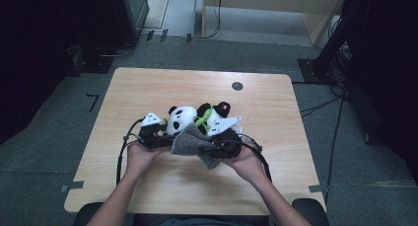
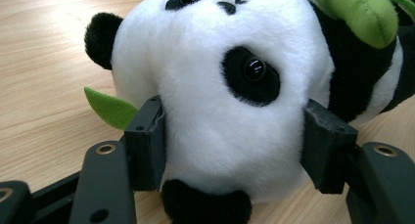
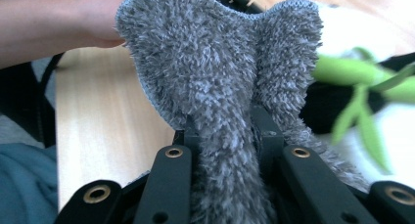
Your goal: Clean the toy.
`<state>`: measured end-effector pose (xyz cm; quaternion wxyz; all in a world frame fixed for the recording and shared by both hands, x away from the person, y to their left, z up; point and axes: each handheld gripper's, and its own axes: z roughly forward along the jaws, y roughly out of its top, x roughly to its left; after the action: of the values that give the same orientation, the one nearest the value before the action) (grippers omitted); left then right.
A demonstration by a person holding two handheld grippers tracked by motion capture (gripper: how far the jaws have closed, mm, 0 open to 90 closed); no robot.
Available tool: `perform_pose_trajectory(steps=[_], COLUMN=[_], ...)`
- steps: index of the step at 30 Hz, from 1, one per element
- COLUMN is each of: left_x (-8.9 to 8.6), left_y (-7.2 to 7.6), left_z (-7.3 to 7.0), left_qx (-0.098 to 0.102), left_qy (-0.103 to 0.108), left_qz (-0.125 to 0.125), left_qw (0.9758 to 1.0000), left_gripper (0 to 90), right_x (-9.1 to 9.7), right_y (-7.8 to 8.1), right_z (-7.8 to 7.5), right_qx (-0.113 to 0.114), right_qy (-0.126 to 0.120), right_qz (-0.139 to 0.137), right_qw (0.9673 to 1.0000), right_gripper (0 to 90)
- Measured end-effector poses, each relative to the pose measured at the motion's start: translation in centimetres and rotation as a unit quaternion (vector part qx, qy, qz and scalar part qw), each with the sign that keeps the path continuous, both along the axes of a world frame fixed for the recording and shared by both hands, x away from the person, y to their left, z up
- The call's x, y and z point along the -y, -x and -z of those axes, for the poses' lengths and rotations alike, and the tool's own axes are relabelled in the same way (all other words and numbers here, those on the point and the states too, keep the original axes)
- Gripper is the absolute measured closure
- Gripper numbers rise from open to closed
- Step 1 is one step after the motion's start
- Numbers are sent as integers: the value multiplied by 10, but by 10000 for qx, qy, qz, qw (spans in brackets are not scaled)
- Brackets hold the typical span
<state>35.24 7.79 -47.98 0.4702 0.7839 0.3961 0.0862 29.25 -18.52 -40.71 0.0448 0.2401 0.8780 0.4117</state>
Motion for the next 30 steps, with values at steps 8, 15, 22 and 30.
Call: perform_pose_trajectory(steps=[8, 15, 22, 30], left_x=[0, 0, 1, 2], left_y=[-3, -4, -4, -3], left_z=[-1, -2, -3, -4], left_qx=[-78, -103, -107, -97], left_qy=[49, 23, -9, -11], left_qz=[-11, 14, -24, -53], left_qw=[10000, 9999, 9999, 9999], left_gripper=[354, 347, 354, 360], right_x=[-5, -11, -23, -49], right_y=[3, 7, -5, -25], right_z=[23, 38, 51, 59], right_qx=[-359, -526, -452, -410], right_qy=[108, 193, 232, 302], right_qz=[-37, -64, 82, 203], right_qw=[9993, 9984, 9987, 9985], right_gripper=[756, 755, 755, 754])
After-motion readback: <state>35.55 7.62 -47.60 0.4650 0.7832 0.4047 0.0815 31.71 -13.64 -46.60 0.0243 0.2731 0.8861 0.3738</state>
